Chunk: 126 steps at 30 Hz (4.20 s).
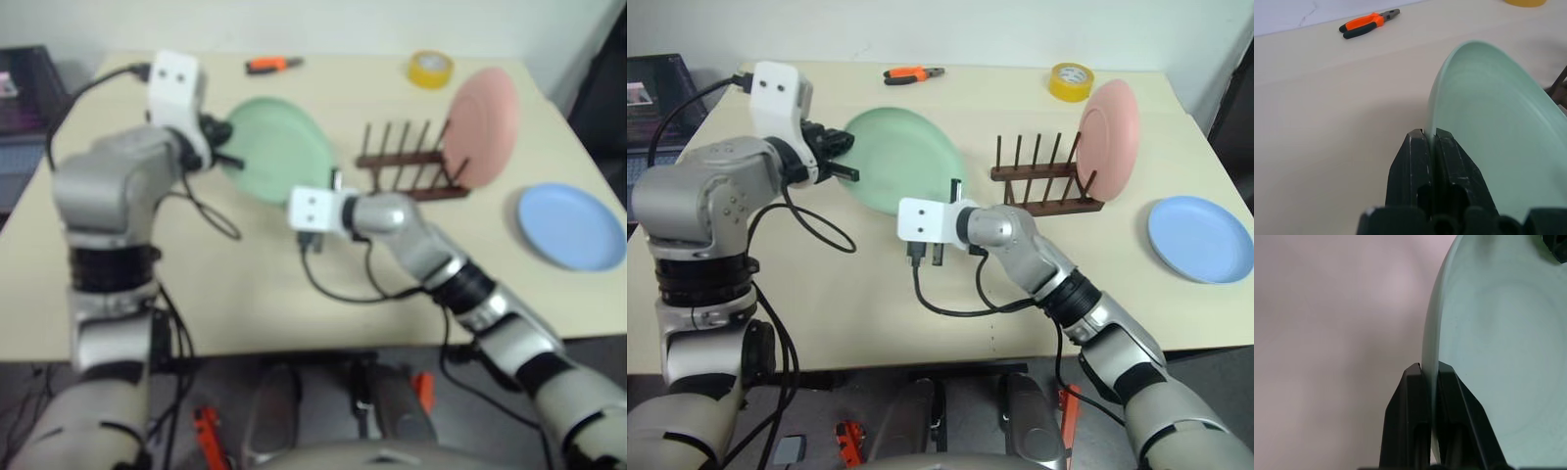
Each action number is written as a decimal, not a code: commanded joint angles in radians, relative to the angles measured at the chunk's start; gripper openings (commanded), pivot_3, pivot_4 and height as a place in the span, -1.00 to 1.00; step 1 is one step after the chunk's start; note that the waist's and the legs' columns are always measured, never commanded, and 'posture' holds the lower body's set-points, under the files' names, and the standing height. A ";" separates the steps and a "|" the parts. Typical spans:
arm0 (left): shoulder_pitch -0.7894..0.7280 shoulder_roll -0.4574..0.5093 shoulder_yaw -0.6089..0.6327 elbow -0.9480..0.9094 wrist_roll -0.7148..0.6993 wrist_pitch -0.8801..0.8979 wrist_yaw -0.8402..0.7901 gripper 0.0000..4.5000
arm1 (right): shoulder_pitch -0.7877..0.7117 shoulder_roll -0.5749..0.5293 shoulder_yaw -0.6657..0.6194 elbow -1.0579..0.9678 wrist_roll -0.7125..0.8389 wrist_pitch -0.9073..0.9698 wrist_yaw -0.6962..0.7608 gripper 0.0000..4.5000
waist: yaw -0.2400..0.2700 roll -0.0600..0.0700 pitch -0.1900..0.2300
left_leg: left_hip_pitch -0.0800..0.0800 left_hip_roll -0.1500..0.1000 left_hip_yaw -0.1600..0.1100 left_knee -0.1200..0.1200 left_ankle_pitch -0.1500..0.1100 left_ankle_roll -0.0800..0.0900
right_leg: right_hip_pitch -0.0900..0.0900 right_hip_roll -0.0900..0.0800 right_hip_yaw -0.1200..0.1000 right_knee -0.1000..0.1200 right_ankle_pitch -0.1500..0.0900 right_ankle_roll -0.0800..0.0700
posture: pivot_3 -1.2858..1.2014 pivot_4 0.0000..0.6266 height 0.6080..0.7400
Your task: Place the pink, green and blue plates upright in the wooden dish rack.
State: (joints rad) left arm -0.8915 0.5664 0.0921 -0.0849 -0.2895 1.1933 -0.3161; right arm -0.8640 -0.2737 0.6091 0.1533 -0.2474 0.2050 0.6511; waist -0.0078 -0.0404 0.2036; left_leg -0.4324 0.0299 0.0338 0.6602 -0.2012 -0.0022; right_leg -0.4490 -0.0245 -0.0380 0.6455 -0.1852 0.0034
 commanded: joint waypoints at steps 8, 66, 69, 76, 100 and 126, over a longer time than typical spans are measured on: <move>-0.068 0.042 0.027 -0.052 -0.058 0.034 -0.083 0.14 | 0.005 0.006 -0.090 0.014 -0.034 -0.064 -0.039 -1.00 | -0.001 0.000 0.000 | 0.000 0.000 0.000 0.000 0.000 0.000 | 0.000 0.000 0.000 0.000 0.000 0.000 | 0.03 -0.52 1.00; 0.447 0.288 -0.008 -0.301 -0.275 -0.508 -0.689 0.98 | -0.127 -0.336 -0.908 0.077 0.901 0.831 0.073 -1.00 | 0.001 0.001 0.001 | 0.003 0.000 0.005 -0.014 0.000 0.000 | -0.003 0.005 0.001 -0.001 -0.005 -0.012 | 0.03 -0.52 1.00; 0.449 0.290 -0.005 -0.305 -0.277 -0.504 -0.686 0.98 | -0.123 -0.348 -0.901 0.086 0.888 0.809 0.067 -1.00 | 0.002 0.001 0.001 | 0.004 0.000 0.005 -0.014 0.000 0.000 | -0.003 0.005 0.000 -0.001 -0.005 -0.012 | 0.03 -0.52 1.00; 0.440 0.292 -0.012 -0.299 -0.272 -0.506 -0.688 0.98 | -0.120 -0.369 -0.882 0.104 0.890 0.811 0.084 -1.00 | 0.002 0.001 0.001 | 0.004 0.000 0.005 -0.014 0.000 0.000 | -0.003 0.005 0.000 -0.001 -0.005 -0.012 | 0.03 -0.52 1.00; 0.365 0.233 -0.171 -0.316 -0.185 -0.545 -0.672 1.00 | 0.144 -0.780 -0.895 -0.295 0.808 0.798 0.169 0.45 | 0.025 0.001 0.000 | 0.003 0.000 0.005 -0.014 0.000 0.000 | -0.003 0.004 -0.001 -0.002 -0.006 -0.012 | 0.03 -0.52 1.00; 0.183 -0.156 -0.523 -0.174 0.111 -0.618 -0.559 1.00 | 0.646 -0.620 -0.733 -0.055 0.403 0.531 -0.096 0.18 | 0.002 0.002 -0.002 | 0.015 -0.003 0.001 -0.012 0.000 0.000 | 0.010 0.006 0.003 -0.002 -0.006 -0.010 | 0.03 -0.52 1.00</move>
State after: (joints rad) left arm -0.6995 0.4205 -0.4296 -0.2274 -0.1850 0.5805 -0.8812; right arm -0.2196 -0.8972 -0.1441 0.0822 0.1843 0.7465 0.5684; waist -0.0060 -0.0382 0.2020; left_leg -0.4170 0.0265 0.0345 0.6487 -0.2009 -0.0025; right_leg -0.4390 -0.0189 -0.0348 0.6433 -0.1909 -0.0068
